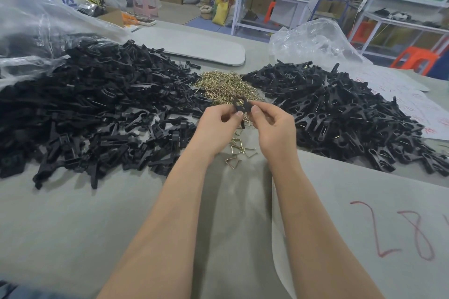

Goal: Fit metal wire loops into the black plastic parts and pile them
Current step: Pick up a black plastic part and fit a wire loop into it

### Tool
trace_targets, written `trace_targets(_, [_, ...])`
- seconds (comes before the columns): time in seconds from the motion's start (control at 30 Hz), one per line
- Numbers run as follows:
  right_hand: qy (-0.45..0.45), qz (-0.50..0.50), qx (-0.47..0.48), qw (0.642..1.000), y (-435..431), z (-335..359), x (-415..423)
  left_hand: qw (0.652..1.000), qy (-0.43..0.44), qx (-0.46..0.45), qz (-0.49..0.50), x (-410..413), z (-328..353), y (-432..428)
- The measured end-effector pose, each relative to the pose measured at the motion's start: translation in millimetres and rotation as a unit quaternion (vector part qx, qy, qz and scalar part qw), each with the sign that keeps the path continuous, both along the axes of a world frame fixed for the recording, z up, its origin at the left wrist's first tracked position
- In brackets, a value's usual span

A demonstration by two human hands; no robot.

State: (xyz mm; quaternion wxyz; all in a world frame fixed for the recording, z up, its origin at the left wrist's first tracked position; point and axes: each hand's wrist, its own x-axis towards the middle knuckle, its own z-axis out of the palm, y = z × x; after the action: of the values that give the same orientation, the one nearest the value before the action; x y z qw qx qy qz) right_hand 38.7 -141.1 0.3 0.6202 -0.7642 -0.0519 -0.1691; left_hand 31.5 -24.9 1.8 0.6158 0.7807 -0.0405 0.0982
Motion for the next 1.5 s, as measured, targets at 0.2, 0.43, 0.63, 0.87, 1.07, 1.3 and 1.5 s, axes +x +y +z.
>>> trace_targets(0.2, [0.002, 0.024, -0.015, 1.000, 0, 4, -2, 1.000, 0.006, -0.014, -0.013, 1, -2, 1])
trace_targets(0.43, [0.003, 0.030, -0.031, 0.999, -1, 6, -5, 0.993, 0.036, -0.102, -0.042, 3, -3, 4])
trace_targets(0.63, [0.063, 0.105, 0.102, 0.987, -6, 9, -6, 0.973, 0.055, -0.217, -0.050, 2, 2, 4])
trace_targets(0.87, [0.184, 0.190, 0.294, 0.918, -4, 15, -7, 0.951, 0.094, -0.277, -0.102, -2, 8, 9])
trace_targets(1.07, [0.090, 0.057, -0.113, 0.988, 6, 2, -6, 0.813, 0.076, -0.577, 0.014, 2, 13, 22])
trace_targets(1.3, [0.126, 0.106, -0.476, 0.864, 46, -14, -19, 0.697, 0.084, -0.710, 0.057, 0, 16, 31])
trace_targets(1.5, [0.160, 0.128, -0.450, 0.869, 45, -6, -23, 0.734, 0.140, -0.665, 0.008, 1, 12, 26])
